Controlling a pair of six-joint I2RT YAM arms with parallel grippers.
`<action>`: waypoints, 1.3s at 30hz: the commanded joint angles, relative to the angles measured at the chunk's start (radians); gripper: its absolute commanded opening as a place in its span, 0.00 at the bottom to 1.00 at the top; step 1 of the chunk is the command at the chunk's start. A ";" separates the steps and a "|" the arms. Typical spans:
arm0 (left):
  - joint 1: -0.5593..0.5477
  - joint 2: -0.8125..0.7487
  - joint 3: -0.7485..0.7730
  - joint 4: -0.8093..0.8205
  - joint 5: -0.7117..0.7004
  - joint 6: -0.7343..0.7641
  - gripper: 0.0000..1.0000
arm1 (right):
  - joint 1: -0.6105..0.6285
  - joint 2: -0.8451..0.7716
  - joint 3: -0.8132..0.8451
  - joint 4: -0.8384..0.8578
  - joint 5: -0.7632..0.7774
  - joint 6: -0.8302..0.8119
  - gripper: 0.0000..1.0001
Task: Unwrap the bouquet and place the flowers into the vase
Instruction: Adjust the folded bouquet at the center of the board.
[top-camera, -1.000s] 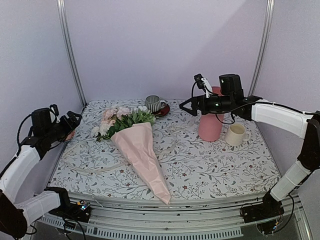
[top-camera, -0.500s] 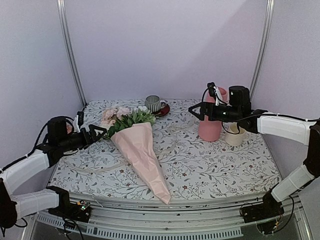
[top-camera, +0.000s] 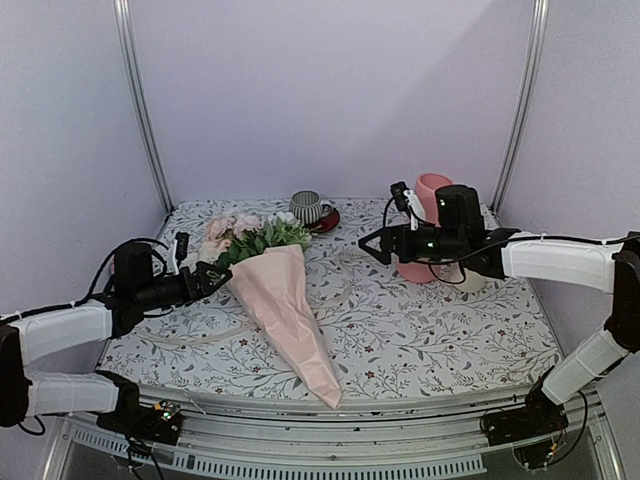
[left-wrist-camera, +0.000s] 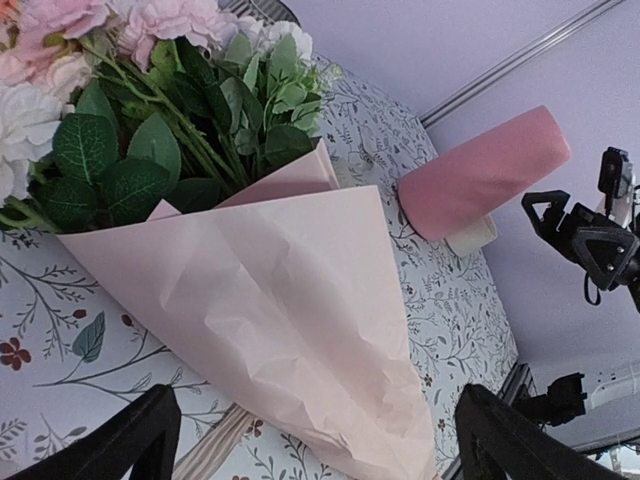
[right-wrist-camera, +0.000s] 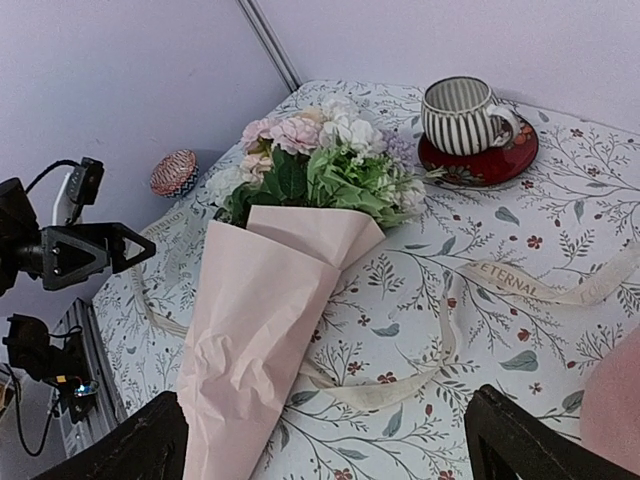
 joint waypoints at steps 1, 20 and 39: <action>-0.016 0.028 -0.008 0.084 -0.002 0.017 0.98 | -0.005 -0.007 -0.044 -0.016 0.053 -0.030 0.99; -0.017 0.027 -0.078 0.165 -0.035 0.027 0.98 | 0.037 0.125 -0.057 0.050 -0.058 0.001 1.00; -0.041 0.216 -0.098 0.351 0.007 -0.001 0.98 | 0.143 0.362 -0.028 0.229 -0.124 0.137 0.99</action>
